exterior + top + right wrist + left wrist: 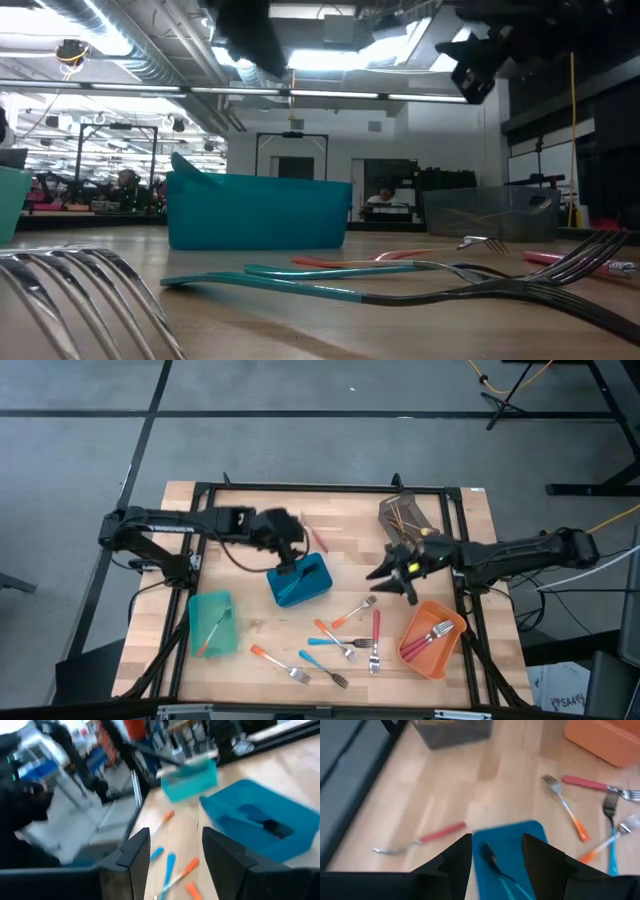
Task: Sort silverware by color (type)
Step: Put the top right orange fork into the light blue bin
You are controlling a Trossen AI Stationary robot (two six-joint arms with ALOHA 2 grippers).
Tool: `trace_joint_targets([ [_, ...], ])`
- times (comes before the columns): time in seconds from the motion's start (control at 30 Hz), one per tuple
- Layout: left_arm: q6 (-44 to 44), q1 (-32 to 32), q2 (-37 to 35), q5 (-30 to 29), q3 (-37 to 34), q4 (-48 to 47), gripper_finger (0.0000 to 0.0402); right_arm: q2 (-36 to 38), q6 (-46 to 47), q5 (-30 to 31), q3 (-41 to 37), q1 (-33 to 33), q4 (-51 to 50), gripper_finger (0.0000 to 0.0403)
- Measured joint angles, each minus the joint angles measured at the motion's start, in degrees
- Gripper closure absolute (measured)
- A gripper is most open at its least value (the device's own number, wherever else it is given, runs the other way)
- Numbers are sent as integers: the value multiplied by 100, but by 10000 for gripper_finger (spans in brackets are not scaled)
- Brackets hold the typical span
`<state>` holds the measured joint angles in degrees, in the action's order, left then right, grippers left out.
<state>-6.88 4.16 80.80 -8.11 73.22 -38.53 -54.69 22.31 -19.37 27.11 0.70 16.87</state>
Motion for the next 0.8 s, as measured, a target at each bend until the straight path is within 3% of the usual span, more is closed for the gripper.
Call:
trace_joint_targets([
  [0.23, -217, -450, -210, 6, -1070, 602, 237, -1036, -931, 481, 391, 699, -644, 233],
  [0.5, -210, -733, -144, -12, -1289, 1096, 237, -2354, -2142, 1380, 1603, 1151, -2804, 233],
  [0.8, -202, -765, -138, -19, -1292, 1295, 237, -3489, -2755, 1617, 2283, 1166, -3429, 233],
])
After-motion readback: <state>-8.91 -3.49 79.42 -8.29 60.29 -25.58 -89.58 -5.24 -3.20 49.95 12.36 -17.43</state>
